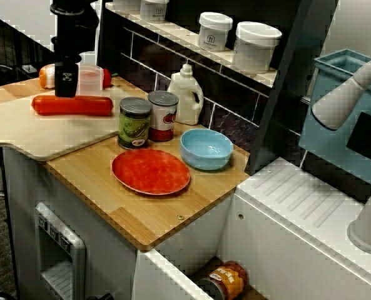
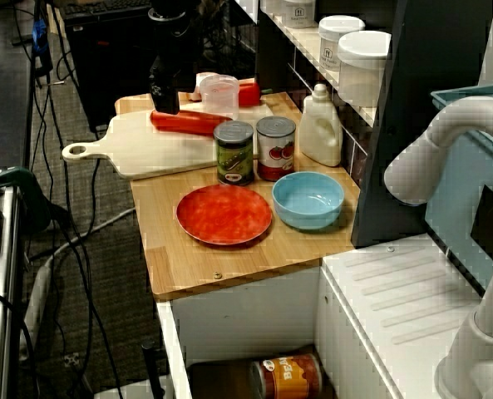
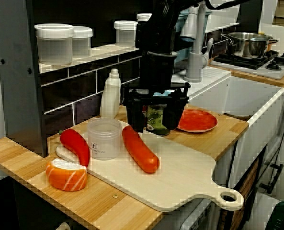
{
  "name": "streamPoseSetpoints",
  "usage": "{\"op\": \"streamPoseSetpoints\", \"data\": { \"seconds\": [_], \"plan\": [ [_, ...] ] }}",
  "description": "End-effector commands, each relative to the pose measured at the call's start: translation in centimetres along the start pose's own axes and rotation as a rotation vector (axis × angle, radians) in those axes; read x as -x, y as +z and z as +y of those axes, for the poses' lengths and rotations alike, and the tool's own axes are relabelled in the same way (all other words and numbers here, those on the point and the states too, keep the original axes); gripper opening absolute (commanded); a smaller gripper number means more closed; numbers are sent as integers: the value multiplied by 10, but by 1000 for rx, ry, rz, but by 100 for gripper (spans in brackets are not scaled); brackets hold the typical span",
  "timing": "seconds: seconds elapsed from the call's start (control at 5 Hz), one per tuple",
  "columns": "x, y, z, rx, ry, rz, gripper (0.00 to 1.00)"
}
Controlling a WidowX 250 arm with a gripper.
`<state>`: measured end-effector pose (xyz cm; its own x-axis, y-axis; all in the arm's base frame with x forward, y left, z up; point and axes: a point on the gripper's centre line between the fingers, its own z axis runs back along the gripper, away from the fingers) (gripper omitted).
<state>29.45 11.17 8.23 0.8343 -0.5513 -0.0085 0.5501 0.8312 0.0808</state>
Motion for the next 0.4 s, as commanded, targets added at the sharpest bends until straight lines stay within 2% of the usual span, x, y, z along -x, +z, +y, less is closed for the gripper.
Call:
{"op": "streamPoseSetpoints", "data": {
  "seconds": [0.0,0.2],
  "plan": [
    [-13,47,-5,-19,-27,-89,100],
    [-12,60,-14,-10,-51,-101,100]
  ]
}}
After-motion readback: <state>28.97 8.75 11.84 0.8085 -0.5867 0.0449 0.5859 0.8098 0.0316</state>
